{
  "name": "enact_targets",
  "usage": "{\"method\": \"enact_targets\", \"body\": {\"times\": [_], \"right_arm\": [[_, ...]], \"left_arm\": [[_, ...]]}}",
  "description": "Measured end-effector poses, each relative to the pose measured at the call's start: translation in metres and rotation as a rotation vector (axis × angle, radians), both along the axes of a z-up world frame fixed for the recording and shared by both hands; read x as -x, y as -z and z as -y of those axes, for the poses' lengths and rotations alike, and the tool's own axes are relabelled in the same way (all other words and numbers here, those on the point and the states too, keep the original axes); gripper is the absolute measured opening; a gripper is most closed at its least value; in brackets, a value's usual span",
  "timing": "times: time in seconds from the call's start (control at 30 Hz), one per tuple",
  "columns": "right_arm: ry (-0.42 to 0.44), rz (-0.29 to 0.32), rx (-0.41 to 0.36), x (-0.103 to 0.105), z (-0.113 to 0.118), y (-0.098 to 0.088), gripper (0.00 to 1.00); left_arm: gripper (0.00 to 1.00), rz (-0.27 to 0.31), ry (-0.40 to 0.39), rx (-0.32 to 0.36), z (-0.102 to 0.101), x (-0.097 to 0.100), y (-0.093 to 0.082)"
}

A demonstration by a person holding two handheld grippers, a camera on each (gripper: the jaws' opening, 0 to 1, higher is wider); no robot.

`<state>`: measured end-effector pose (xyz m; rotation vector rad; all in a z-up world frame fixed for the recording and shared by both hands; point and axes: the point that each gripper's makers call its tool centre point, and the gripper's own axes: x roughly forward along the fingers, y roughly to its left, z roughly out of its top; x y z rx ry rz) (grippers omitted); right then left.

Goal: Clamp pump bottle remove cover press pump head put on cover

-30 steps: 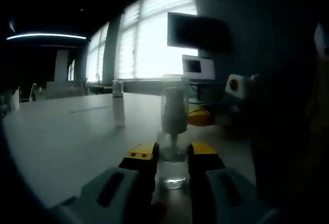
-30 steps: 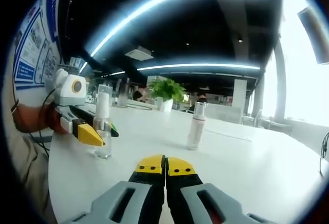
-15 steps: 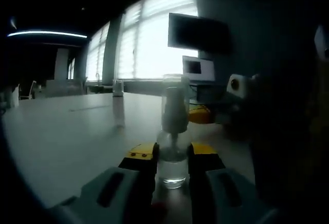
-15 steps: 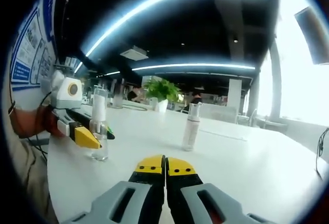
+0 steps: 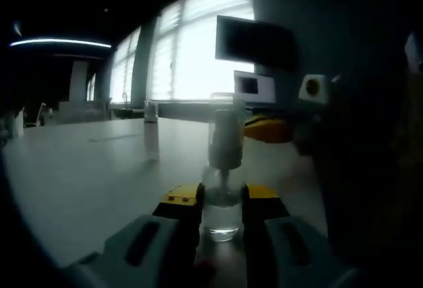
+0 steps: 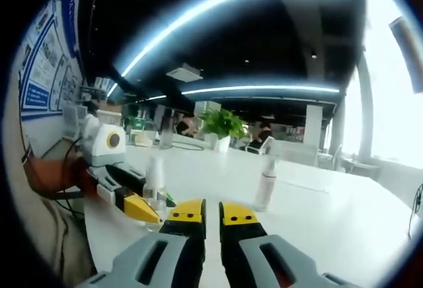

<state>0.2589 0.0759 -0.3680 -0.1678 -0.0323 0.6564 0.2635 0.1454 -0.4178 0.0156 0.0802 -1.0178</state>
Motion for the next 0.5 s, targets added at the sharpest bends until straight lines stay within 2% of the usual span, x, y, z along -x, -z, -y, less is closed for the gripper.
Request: {"method": "enact_targets", "body": {"times": [0.3, 0.5], "right_arm": [[-0.083, -0.001, -0.094, 0.013, -0.017, -0.031, 0.05], [-0.122, 0.006, -0.108, 0.021, -0.034, -0.045, 0.10]], "left_arm": [[0.15, 0.003, -0.005, -0.003, 0.001, 0.000, 0.000], [0.15, 0.004, -0.007, -0.003, 0.001, 0.000, 0.000]]}}
